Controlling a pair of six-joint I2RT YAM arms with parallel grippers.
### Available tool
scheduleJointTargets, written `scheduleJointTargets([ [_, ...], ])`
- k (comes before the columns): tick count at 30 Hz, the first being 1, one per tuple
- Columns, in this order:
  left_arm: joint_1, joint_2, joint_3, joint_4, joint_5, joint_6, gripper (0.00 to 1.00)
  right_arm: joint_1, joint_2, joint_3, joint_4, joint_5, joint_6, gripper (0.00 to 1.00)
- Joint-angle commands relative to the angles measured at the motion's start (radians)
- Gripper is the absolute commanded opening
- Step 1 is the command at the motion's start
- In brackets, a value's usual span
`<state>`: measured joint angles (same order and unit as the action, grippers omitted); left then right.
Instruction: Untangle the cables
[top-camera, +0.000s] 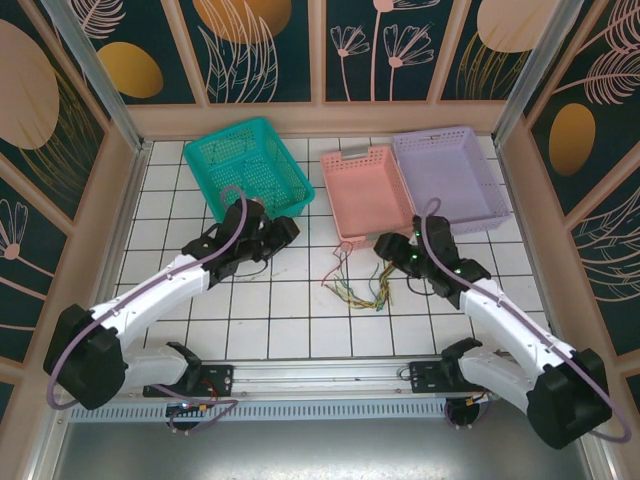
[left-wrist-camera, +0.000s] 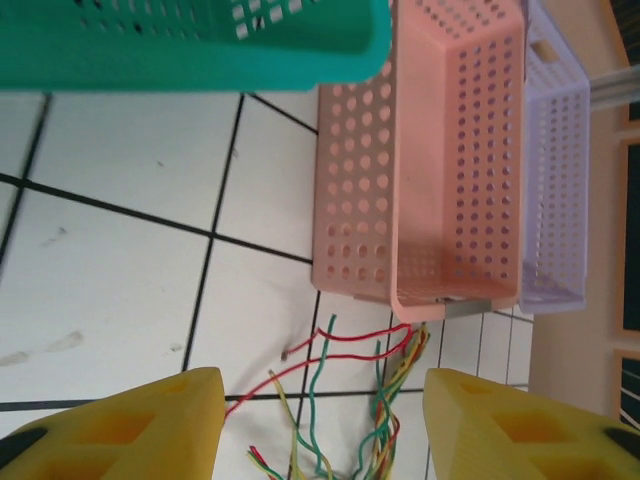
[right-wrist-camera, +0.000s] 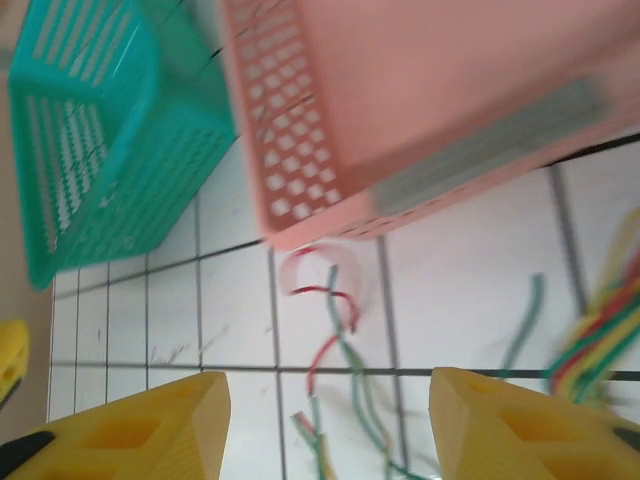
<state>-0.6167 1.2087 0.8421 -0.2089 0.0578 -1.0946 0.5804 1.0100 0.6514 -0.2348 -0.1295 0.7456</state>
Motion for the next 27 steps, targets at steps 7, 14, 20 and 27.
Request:
scheduleJointTargets([
  [7,-0.003,-0.169,0.003,-0.064,-0.079,0.103,0.57,0.117,0.288,0.02,0.183,0.078,-0.073,0.52],
  [14,-0.003,-0.234,-0.058,-0.095,-0.047,0.08,0.53,0.111,0.357,0.043,0.154,0.106,0.038,0.45],
  [20,-0.004,-0.149,-0.156,-0.013,0.146,0.062,0.47,0.151,0.384,0.107,0.077,0.148,0.111,0.45],
  [27,-0.002,-0.114,-0.153,-0.056,0.049,0.008,0.48,0.315,0.552,0.386,-0.134,0.295,-0.031,0.43],
])
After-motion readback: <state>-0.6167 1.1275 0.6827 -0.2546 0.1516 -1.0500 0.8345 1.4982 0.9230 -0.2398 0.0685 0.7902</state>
